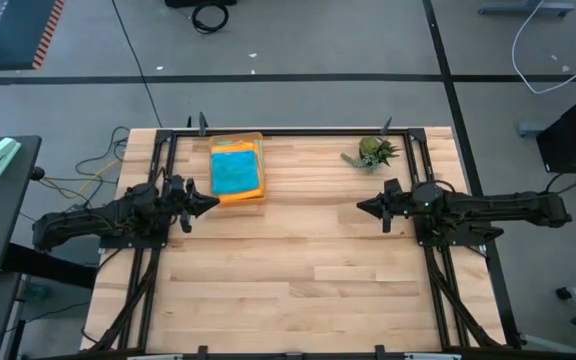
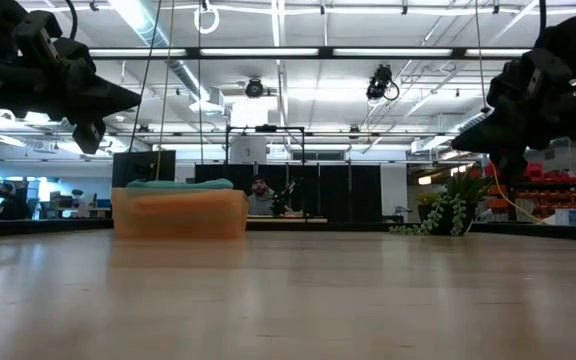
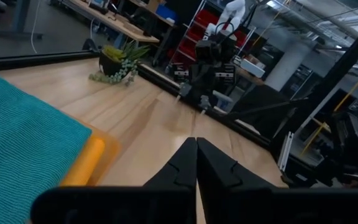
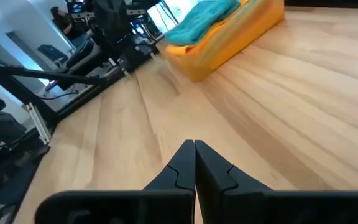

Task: Fold microfiber towels
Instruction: Return to Home Position

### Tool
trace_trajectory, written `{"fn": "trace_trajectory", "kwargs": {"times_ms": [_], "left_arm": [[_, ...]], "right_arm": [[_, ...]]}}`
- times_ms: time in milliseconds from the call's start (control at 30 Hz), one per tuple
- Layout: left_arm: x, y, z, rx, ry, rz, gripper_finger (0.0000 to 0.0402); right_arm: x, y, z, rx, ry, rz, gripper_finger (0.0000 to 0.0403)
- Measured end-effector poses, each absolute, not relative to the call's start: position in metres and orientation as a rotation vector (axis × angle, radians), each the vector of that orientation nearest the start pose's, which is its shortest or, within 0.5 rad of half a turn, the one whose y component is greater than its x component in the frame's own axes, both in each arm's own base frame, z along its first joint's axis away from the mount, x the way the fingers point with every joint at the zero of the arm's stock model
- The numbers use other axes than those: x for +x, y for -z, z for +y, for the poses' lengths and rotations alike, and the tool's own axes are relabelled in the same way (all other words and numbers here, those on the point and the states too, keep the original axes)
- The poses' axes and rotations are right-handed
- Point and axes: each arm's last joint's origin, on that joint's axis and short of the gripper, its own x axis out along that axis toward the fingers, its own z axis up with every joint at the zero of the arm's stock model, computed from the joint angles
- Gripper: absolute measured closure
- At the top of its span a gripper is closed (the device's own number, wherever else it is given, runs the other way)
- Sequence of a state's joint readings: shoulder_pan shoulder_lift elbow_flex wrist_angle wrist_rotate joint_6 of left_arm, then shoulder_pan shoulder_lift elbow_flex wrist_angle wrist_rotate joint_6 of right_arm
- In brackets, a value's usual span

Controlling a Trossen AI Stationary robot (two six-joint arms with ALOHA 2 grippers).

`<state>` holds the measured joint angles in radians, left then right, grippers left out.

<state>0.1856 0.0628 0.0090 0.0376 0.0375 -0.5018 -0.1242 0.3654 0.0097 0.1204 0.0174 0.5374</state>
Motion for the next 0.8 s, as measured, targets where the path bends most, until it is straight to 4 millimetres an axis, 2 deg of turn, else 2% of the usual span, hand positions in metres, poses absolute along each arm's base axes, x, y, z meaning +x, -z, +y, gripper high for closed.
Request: {"fn": "trace_trajectory", "kwargs": {"times_ms": [367, 800], "left_arm": [[0.0997, -0.1655, 0.0175, -0.507, -0.144, -0.025, 0.0336], [0.0997, -0.1656, 0.0175, -0.507, -0.143, -0.026, 0.0338]], "right_arm": [[0.1169, -0.1454, -0.0151, 0.537, 0.203, 0.202, 0.0387], [0.1169, -0.1457, -0.0151, 0.537, 0.202, 0.201, 0.0386]]}}
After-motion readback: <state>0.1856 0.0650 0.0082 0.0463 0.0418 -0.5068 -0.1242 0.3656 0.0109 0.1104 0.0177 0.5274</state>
